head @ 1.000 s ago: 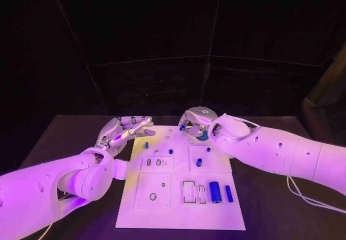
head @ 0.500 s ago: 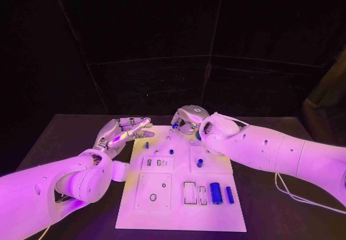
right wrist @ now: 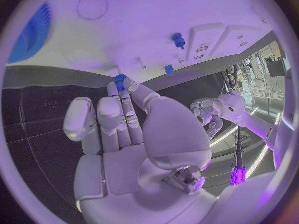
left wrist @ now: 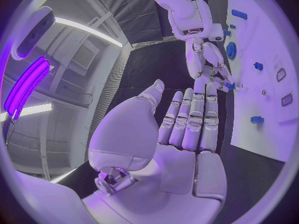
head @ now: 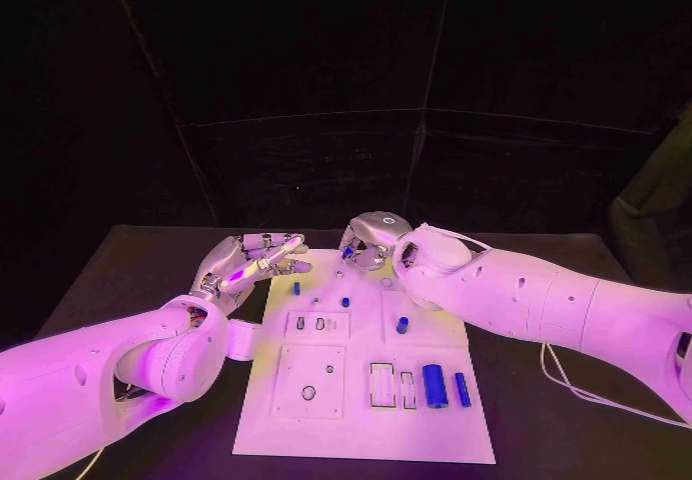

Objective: Assemble the parts on the task board

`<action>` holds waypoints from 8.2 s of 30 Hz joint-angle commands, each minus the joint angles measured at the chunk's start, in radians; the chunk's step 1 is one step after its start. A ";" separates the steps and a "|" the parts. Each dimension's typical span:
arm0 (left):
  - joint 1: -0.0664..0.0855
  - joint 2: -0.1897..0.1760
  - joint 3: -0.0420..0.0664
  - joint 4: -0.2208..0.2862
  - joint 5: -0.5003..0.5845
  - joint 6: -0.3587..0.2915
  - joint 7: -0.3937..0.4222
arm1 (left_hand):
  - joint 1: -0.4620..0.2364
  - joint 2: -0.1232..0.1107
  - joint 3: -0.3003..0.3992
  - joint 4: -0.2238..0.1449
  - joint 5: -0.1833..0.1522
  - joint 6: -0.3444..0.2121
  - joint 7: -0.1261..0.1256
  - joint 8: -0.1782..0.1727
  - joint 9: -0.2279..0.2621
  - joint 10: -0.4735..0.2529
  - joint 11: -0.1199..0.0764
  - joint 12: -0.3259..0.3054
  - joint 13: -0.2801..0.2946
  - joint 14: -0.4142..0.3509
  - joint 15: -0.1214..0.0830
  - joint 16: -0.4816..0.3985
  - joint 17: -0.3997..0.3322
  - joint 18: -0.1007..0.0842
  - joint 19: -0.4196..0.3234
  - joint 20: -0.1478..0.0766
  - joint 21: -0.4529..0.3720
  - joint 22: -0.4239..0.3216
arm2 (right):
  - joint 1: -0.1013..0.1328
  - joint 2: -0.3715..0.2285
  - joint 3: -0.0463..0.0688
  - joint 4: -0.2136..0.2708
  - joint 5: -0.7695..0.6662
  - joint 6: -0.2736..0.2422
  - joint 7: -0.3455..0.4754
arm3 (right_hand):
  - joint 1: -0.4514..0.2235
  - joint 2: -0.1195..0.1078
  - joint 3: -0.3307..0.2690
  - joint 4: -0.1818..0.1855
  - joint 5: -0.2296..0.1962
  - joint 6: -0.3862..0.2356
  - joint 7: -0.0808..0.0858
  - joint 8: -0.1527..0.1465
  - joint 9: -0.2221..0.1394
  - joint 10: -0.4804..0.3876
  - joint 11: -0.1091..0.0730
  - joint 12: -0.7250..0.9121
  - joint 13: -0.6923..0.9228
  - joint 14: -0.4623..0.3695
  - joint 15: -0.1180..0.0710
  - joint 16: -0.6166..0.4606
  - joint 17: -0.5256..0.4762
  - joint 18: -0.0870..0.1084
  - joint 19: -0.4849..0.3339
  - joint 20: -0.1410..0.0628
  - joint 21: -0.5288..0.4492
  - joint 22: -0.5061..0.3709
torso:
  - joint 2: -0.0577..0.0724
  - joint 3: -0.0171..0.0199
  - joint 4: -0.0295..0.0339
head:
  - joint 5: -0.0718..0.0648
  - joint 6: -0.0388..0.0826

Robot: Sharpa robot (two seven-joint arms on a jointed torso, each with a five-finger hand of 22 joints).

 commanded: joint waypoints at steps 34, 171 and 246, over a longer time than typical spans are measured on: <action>0.003 -0.005 0.001 0.000 -0.006 0.021 -0.001 | -0.001 0.013 0.000 -0.006 0.000 -0.001 0.009 -0.008 -0.002 -0.002 0.005 -0.007 -0.002 0.002 0.003 -0.006 0.001 0.014 0.007 0.002 -0.008 -0.003 | 0.003 -0.130 0.021 0.126 0.028 -0.029 -0.045 | 0.015 -0.080 -0.174 0.149 0.038 -0.167 0.028 0.024 0.011 -0.089 0.019 0.116 0.026 -0.028 0.025 -0.086 -0.169 0.017 -0.087 0.030 -0.076 -0.143 | 0.003 0.0006 -0.0103 | 0.001 0.007; 0.002 0.008 0.000 -0.031 -0.005 0.038 -0.008 | 0.020 0.018 0.020 -0.036 0.000 0.003 0.006 -0.017 -0.001 0.002 0.003 -0.018 -0.001 0.006 0.002 -0.019 0.004 0.015 0.010 0.002 -0.014 -0.010 | -0.021 -0.004 0.027 0.119 -0.018 0.090 -0.159 | 0.043 -0.154 -0.334 0.433 0.118 -0.149 -0.007 -0.005 -0.001 0.099 -0.027 0.995 1.051 0.065 -0.008 0.352 0.549 -0.059 0.149 -0.006 0.121 0.258 | 0.005 0.0013 -0.0177 | 0.008 -0.021; 0.002 -0.001 0.000 -0.045 -0.005 0.044 -0.017 | 0.018 0.021 0.023 -0.038 0.000 0.004 0.006 -0.020 -0.001 0.002 0.003 -0.021 -0.001 0.007 0.002 -0.023 0.005 0.014 0.011 0.002 -0.015 -0.011 | -0.033 -0.280 0.027 0.323 0.363 -0.209 0.156 | 0.092 -0.057 -0.504 0.484 0.220 -0.203 0.003 -0.002 -0.001 0.144 -0.017 1.107 1.149 0.068 0.002 0.357 0.572 -0.063 0.162 0.005 0.127 0.280 | 0.005 0.0069 -0.0340 | 0.000 -0.009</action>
